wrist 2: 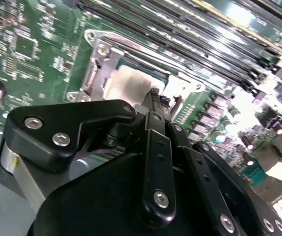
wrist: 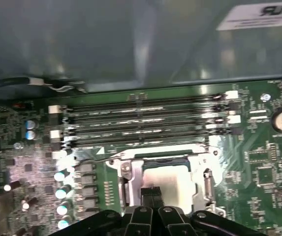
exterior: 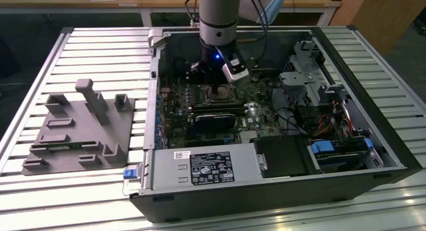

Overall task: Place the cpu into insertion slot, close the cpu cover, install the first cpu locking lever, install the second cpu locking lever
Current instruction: 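Close the cpu cover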

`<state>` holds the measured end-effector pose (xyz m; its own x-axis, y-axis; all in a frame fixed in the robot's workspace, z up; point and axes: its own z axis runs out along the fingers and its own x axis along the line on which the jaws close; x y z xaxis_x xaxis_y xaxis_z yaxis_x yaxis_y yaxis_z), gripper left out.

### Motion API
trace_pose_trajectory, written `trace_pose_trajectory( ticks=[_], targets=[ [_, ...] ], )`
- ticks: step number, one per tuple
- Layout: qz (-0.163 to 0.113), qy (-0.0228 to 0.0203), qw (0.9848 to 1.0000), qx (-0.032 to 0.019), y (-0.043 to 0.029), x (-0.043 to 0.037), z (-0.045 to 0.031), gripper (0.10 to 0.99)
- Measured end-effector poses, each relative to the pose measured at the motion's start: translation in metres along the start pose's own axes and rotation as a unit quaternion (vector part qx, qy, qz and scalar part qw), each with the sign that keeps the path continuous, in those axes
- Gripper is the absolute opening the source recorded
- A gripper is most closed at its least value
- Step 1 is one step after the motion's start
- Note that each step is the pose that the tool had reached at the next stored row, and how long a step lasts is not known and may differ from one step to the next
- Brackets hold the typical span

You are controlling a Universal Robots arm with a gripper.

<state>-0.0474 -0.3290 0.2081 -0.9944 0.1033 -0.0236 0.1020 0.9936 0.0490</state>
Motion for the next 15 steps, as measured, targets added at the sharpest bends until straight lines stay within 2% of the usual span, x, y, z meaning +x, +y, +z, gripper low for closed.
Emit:
trace_pose_trajectory(
  ticks=[5,8,11,15],
  targets=[
    [0.000,0.0006,1.0000,0.0002,0.0011,-0.0105,0.0003,0.106],
    [0.000,0.0007,1.0000,0.0004,0.0013,-0.0116,-0.0004,0.106],
    [0.000,0.0006,1.0000,0.0002,0.0017,-0.0118,-0.0051,0.106],
    [0.000,0.0004,1.0000,0.0003,0.0023,-0.0120,-0.0159,0.106]
  ],
)
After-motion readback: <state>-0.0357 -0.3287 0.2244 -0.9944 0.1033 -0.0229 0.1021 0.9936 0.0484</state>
